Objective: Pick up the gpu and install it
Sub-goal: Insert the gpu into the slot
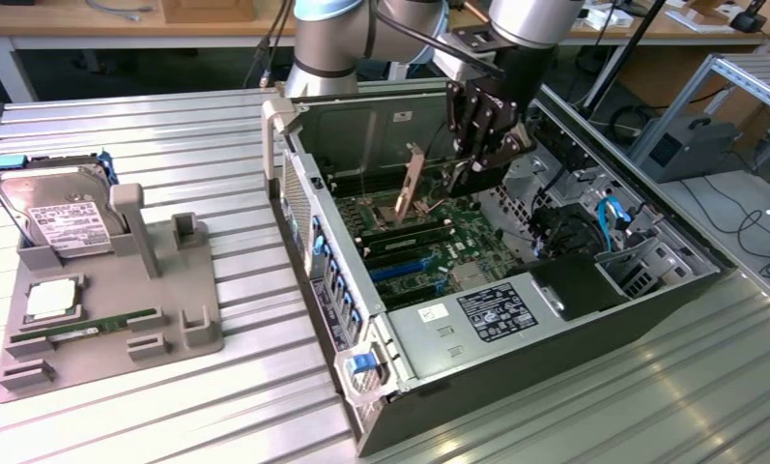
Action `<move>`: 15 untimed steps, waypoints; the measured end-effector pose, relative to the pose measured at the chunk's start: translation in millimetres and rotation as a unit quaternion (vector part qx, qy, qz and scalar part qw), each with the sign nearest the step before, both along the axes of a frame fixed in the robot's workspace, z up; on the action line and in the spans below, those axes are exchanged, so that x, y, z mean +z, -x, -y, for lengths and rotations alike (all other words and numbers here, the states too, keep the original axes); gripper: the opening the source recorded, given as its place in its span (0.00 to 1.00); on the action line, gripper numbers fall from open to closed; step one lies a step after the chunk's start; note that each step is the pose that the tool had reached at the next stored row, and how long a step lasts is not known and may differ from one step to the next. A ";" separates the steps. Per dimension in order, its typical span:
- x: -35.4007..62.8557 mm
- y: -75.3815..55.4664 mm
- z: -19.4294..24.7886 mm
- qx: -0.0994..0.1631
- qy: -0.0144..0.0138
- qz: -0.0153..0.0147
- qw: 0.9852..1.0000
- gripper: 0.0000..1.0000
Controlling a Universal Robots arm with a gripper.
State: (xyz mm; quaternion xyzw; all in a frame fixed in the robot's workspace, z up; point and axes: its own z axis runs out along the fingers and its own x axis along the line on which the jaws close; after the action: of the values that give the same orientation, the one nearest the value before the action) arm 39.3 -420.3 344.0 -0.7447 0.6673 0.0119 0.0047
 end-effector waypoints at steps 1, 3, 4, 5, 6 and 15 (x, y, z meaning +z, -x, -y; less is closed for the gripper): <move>-0.4 0.0 0.3 0.000 0.000 0.000 1.000 0.27; -0.8 0.1 0.6 0.000 0.000 0.000 1.000 0.27; -1.0 0.1 0.8 0.000 0.000 0.000 1.000 0.27; -1.3 0.2 1.0 0.000 0.000 0.000 1.000 0.27; -1.6 0.4 1.2 0.000 0.000 0.000 1.000 0.27; -3.8 5.1 1.6 0.000 0.000 0.000 1.000 0.27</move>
State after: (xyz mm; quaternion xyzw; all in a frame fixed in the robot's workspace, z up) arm 34.2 -422.0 340.2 -0.7447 0.6673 0.0119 0.0047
